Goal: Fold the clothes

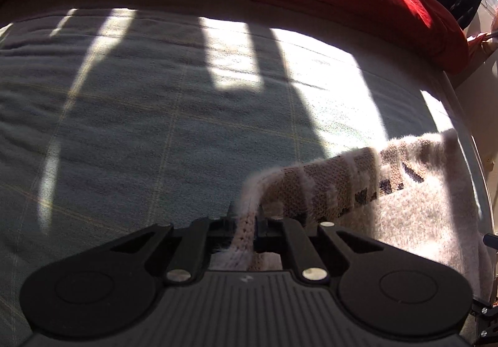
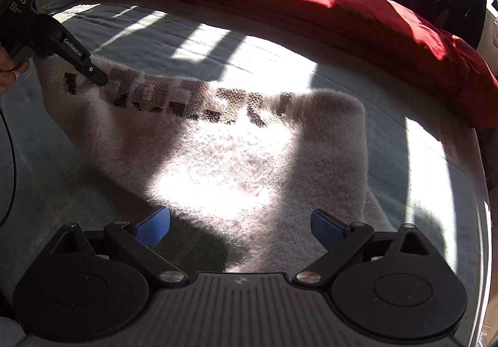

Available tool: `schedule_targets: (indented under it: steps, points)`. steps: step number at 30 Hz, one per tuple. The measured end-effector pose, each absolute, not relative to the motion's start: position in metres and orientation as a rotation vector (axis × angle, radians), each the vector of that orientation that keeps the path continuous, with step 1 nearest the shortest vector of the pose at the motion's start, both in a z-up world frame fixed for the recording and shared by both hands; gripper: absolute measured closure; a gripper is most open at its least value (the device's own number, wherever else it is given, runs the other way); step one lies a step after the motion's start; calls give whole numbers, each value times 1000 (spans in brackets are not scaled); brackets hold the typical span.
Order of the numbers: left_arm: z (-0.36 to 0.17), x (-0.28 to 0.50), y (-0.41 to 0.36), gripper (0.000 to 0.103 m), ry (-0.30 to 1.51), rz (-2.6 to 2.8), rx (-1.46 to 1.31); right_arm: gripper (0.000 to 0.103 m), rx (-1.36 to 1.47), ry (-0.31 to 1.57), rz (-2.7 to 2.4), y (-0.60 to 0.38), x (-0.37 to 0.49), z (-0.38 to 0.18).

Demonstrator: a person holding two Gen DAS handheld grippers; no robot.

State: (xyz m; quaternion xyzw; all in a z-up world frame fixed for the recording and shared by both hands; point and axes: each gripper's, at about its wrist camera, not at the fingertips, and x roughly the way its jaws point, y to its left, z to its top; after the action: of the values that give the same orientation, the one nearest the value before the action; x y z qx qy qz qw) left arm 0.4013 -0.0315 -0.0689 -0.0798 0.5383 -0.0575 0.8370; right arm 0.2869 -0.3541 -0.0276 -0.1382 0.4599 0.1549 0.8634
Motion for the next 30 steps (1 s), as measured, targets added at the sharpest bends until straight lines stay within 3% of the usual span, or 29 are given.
schedule_targets:
  steps: [14, 21, 30]
  points:
    - [-60, 414, 94, 98, 1086, 351, -183, 4, -336, 940, 374, -336, 292, -23]
    - [-79, 404, 91, 92, 1134, 348, -170, 4, -328, 966, 385, -333, 294, -28]
    - [-54, 397, 88, 85, 1103, 337, -144, 4, -328, 982, 409, -332, 293, -32]
